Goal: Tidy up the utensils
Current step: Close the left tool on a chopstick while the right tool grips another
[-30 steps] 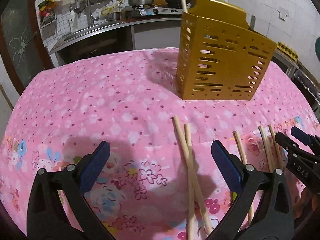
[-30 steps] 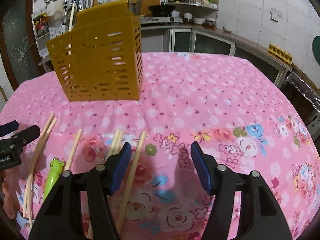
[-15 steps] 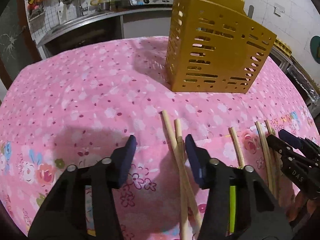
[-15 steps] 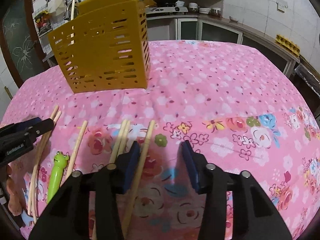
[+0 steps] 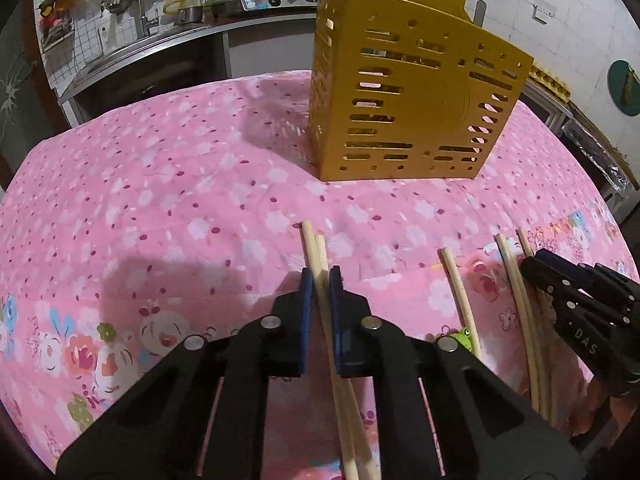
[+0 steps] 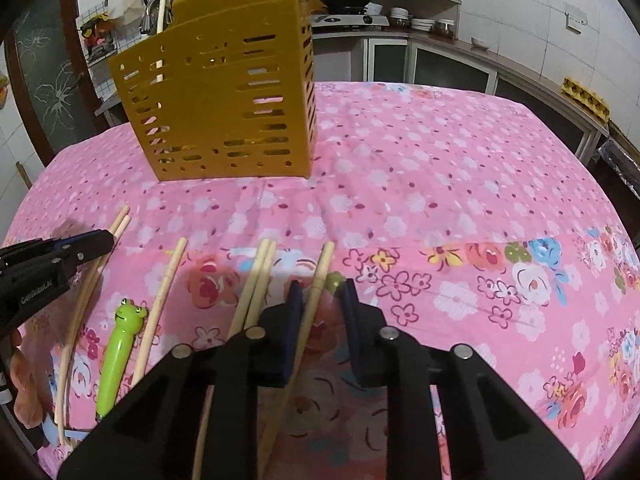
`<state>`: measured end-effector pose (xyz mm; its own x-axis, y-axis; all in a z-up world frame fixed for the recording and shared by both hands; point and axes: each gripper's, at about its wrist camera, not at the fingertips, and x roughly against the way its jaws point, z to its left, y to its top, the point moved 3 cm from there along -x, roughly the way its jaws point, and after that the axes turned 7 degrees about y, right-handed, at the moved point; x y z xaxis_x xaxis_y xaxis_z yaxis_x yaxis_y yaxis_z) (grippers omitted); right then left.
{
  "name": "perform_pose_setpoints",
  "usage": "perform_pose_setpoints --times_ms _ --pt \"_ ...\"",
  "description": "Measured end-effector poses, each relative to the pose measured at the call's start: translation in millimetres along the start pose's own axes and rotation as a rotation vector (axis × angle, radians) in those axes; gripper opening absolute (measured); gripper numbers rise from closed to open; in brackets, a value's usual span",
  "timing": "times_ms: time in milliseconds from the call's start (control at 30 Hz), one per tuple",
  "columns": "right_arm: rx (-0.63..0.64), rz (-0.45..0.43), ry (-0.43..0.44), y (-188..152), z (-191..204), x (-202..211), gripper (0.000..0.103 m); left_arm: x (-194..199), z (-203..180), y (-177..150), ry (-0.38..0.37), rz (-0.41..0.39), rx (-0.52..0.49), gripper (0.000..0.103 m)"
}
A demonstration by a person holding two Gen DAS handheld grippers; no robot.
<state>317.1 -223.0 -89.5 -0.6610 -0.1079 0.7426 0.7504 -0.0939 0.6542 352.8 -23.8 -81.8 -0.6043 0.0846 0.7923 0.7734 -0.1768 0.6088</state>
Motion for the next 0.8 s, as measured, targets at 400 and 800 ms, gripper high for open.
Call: perform_pose_setpoints --times_ms 400,800 --pt "-0.057 0.008 -0.056 5 2 -6 0.020 -2 -6 -1 0.020 -0.001 -0.006 0.007" --pt "-0.146 0.004 0.061 10 -16 -3 0.006 18 -3 1 0.004 -0.052 0.018 0.004"
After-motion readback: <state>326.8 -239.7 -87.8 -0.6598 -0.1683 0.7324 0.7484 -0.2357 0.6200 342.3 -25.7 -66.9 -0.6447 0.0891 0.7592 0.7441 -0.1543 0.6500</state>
